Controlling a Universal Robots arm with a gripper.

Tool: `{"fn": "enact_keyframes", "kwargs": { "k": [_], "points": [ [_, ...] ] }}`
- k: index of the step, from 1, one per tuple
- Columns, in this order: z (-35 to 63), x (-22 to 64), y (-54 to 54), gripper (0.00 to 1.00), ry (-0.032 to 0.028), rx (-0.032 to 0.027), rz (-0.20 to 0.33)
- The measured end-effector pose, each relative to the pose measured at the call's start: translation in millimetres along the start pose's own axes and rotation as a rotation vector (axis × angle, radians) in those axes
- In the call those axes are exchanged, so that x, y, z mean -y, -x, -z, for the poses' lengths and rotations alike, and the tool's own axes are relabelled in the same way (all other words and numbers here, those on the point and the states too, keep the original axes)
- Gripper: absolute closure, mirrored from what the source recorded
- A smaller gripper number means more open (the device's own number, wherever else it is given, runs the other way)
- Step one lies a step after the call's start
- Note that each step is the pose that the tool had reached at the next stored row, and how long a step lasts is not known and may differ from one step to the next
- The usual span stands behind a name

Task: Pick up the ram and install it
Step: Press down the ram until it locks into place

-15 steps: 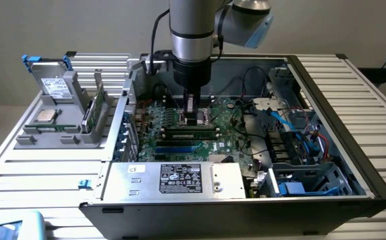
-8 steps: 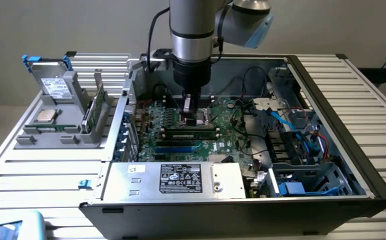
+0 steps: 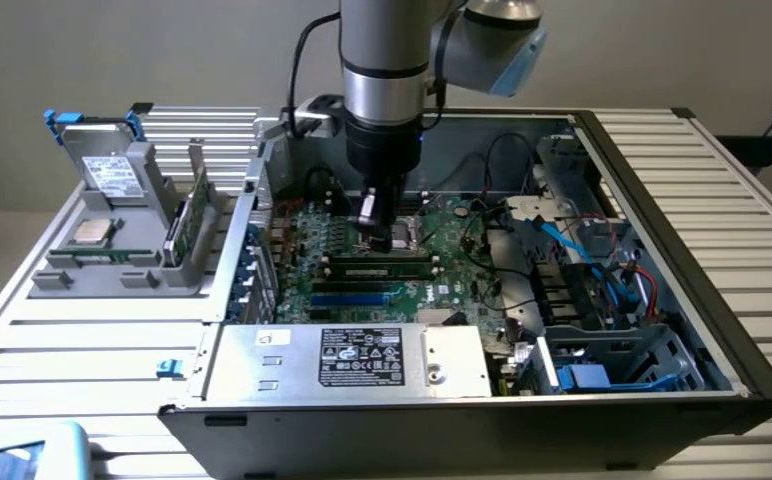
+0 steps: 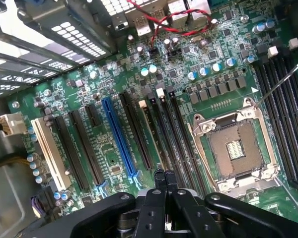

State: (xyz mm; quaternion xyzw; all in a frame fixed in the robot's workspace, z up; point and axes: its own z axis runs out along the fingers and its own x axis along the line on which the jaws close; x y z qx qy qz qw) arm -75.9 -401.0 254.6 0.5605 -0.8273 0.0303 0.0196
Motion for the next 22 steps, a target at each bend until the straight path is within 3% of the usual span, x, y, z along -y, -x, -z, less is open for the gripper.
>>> {"fn": "enact_keyframes", "kwargs": {
  "k": [22],
  "points": [
    [-2.3,0.0,0.2,0.89,0.0233,-0.01,-0.351]
  ]
}}
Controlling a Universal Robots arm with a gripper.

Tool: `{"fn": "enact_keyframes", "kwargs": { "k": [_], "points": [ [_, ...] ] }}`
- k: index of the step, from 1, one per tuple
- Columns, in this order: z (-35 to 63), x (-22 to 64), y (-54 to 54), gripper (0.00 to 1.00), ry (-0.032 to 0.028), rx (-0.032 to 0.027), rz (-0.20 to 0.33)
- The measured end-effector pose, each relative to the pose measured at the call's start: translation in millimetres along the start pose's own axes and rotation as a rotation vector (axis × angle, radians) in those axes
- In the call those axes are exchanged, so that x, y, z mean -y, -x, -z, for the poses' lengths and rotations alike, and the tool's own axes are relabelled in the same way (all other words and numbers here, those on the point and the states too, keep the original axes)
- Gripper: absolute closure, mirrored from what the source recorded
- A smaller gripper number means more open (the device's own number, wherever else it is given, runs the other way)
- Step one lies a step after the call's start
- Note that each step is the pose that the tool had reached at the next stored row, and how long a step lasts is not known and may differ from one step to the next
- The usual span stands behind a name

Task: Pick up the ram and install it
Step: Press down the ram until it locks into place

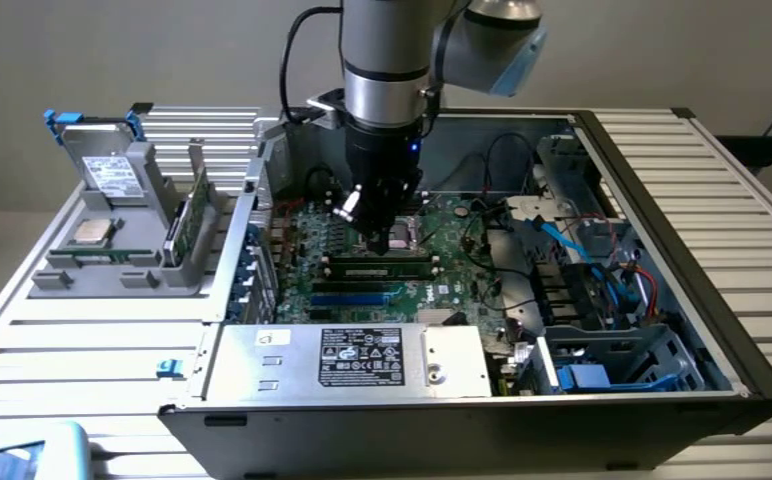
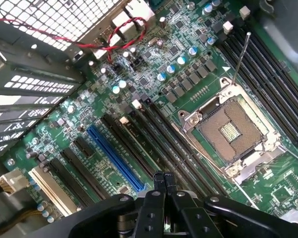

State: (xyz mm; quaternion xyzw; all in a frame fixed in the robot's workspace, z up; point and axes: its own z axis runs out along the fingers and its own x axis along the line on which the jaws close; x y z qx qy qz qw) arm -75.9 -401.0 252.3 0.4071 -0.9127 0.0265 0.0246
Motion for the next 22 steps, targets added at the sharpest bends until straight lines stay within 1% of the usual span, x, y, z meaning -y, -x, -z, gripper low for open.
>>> {"fn": "enact_keyframes", "kwargs": {
  "k": [22],
  "points": [
    [-2.4,-0.1,0.2,0.89,0.0234,-0.0099,-0.351]
  ]
}}
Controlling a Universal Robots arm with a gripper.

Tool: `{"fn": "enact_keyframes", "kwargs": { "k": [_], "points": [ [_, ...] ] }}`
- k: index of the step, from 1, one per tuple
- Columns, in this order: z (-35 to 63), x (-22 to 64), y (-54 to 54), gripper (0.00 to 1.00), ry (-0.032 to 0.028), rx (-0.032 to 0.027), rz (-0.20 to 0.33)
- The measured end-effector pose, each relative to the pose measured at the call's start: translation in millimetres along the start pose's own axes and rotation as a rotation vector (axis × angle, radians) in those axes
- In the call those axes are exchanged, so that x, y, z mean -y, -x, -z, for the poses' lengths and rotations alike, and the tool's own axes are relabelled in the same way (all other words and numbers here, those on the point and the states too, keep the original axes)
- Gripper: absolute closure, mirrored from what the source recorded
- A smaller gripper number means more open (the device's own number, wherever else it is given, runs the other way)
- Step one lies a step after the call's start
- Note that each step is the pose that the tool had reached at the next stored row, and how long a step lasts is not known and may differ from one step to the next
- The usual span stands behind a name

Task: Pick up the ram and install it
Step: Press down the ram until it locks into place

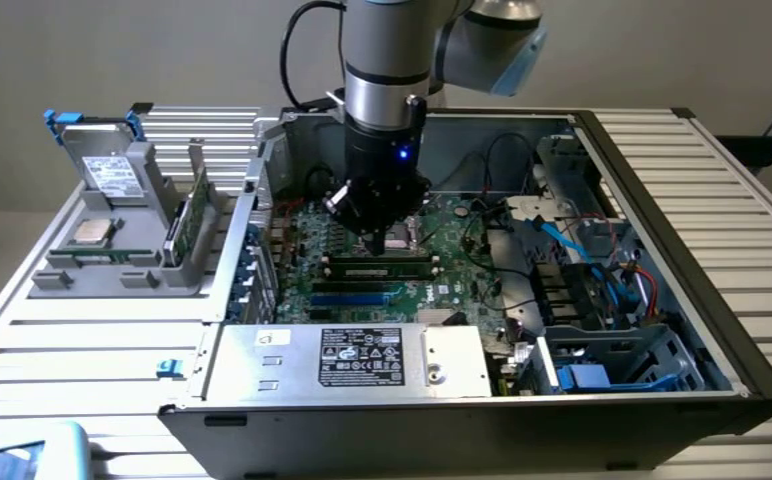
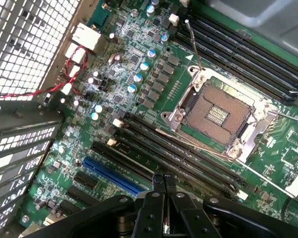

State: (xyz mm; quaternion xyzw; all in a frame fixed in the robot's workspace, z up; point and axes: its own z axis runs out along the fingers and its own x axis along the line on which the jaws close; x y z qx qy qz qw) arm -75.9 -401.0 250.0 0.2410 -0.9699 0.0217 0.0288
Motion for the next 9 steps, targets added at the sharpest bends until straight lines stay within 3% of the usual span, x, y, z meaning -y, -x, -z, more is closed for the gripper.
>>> {"fn": "enact_keyframes", "kwargs": {
  "k": [9],
  "points": [
    [-0.4,0.0,0.0,0.89,0.0076,-0.0029,-0.136]
  ]
}}
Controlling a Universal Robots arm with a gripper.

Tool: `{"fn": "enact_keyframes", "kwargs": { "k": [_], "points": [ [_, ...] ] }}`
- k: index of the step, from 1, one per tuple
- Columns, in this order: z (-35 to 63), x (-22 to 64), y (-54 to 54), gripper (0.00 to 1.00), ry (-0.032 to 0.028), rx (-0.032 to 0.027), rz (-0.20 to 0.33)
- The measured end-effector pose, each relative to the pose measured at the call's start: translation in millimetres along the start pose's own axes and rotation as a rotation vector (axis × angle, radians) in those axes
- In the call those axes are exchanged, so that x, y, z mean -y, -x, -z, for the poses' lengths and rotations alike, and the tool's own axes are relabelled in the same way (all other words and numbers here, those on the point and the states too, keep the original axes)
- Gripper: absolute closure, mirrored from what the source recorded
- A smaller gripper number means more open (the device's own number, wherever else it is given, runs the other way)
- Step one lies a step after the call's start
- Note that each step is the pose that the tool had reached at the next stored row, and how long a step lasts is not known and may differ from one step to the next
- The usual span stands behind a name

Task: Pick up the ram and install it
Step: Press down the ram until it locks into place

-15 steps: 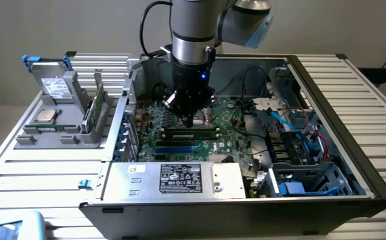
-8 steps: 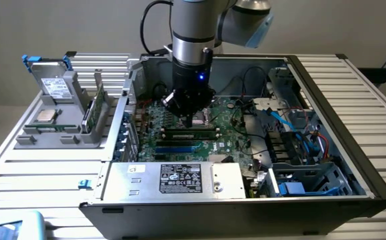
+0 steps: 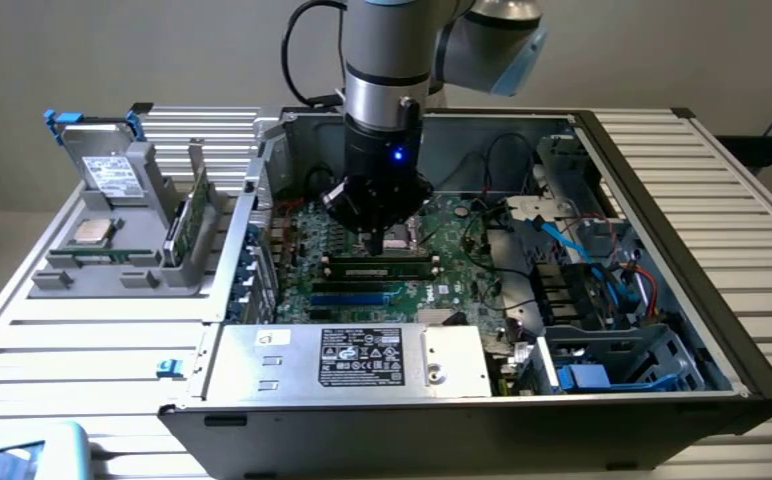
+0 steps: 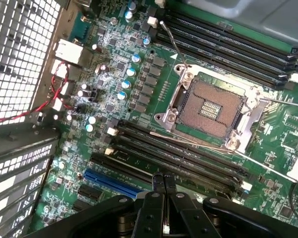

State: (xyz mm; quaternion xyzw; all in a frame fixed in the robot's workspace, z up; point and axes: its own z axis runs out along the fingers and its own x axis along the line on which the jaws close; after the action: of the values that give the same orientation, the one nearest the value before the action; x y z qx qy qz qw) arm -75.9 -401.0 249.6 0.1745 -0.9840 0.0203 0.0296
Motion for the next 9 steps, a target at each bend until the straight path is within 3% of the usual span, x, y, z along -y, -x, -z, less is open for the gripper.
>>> {"fn": "enact_keyframes", "kwargs": {
  "k": [9],
  "points": [
    [0.1,0.1,0.0,0.89,-0.0165,0.0126,-0.075]
  ]
}}
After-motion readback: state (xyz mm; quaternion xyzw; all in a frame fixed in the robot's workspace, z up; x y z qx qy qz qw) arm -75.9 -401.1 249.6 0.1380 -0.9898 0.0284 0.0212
